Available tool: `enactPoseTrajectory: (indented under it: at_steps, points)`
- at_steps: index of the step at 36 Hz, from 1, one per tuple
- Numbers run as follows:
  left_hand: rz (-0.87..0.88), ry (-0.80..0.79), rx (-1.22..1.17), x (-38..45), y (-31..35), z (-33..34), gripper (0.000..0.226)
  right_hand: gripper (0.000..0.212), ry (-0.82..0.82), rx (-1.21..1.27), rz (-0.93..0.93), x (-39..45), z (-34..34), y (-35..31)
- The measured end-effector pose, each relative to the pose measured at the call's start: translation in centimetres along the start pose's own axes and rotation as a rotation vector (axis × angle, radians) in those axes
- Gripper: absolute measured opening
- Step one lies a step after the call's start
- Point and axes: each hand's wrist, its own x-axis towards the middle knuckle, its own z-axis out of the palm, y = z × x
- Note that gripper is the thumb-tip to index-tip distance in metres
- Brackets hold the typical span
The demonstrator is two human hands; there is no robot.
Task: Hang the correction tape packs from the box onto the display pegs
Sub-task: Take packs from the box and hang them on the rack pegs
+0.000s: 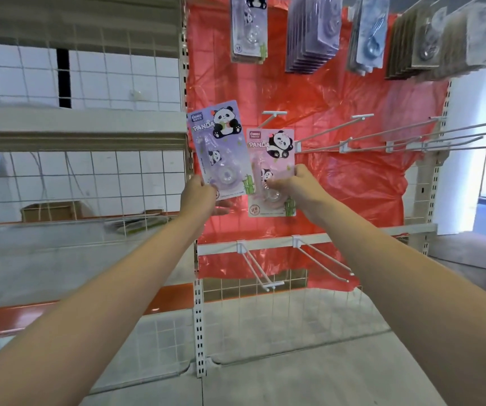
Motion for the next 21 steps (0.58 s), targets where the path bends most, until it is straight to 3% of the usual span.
enactPoseTrajectory:
  at_steps: [6,21]
  points:
    - [0.028,0.007,-0.006,0.2,-0.5,0.3,0.016,0.050,-0.041,-0.017,-0.010,0.2,0.2,-0.3]
    - [0.050,-0.001,-0.063,1.3,-1.3,0.9,0.022,0.023,-0.096,0.021,0.020,0.3,0.1,0.6]
